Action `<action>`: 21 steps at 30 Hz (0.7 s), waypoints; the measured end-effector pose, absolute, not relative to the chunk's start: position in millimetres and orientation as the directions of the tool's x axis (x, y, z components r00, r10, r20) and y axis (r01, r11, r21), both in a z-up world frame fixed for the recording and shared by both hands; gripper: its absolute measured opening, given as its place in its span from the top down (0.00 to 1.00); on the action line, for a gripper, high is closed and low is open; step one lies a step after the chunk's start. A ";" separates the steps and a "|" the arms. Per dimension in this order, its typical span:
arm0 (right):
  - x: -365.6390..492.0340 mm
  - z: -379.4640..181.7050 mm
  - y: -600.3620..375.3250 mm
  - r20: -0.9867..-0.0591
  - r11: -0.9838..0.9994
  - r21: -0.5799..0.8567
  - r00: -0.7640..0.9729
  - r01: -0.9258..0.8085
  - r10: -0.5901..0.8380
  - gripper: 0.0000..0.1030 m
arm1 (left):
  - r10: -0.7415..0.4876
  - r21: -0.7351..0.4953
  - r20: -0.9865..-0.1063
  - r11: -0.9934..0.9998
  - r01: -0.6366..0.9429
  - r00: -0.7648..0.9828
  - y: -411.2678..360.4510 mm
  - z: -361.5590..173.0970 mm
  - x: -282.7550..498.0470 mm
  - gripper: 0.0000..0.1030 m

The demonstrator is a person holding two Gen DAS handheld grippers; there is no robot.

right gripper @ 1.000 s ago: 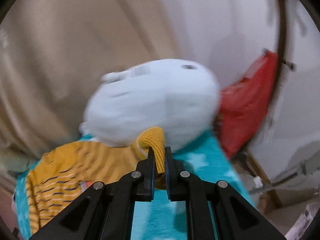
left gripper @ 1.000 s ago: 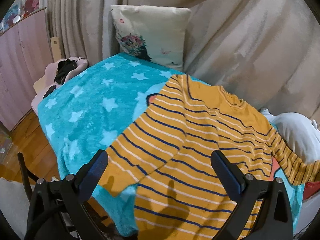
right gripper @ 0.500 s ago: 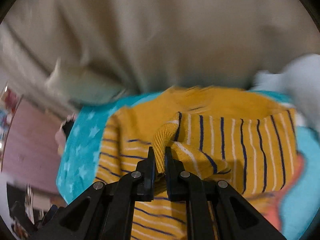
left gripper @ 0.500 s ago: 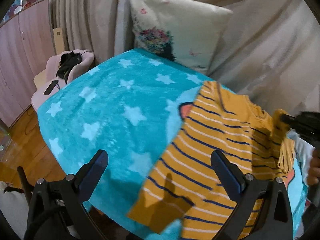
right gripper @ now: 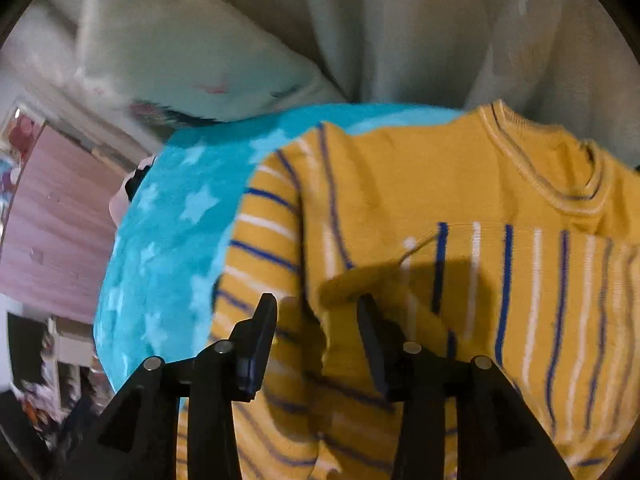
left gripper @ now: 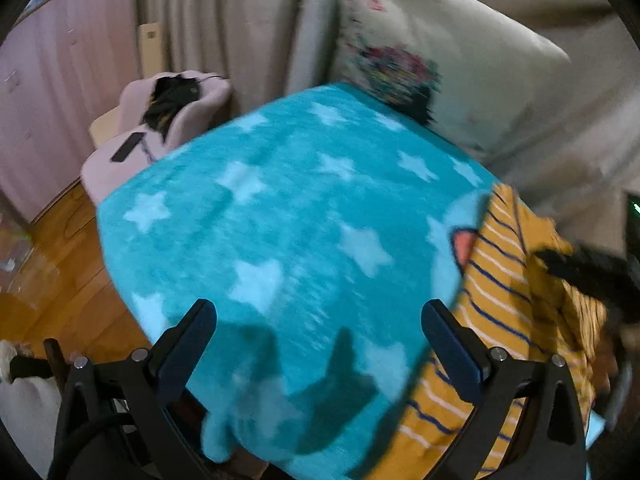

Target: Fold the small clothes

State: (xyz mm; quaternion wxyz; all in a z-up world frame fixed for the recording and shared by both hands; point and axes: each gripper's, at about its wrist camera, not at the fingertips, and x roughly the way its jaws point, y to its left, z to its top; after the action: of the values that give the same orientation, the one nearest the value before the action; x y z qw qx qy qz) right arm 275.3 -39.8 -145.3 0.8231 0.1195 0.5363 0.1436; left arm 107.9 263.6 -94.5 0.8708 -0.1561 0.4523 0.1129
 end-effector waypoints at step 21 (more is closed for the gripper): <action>94.1 -164.2 128.4 -0.873 0.707 0.242 0.170 -0.665 0.458 0.95 | 0.186 -0.174 -0.780 0.852 -0.493 0.597 303.9 -59.6 64.9 0.01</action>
State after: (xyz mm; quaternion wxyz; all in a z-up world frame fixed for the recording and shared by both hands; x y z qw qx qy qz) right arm 94.1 128.4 -164.2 0.7584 -0.0980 0.5275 0.3701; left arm 64.9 303.9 -59.6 0.8732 -0.1899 0.4045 0.1946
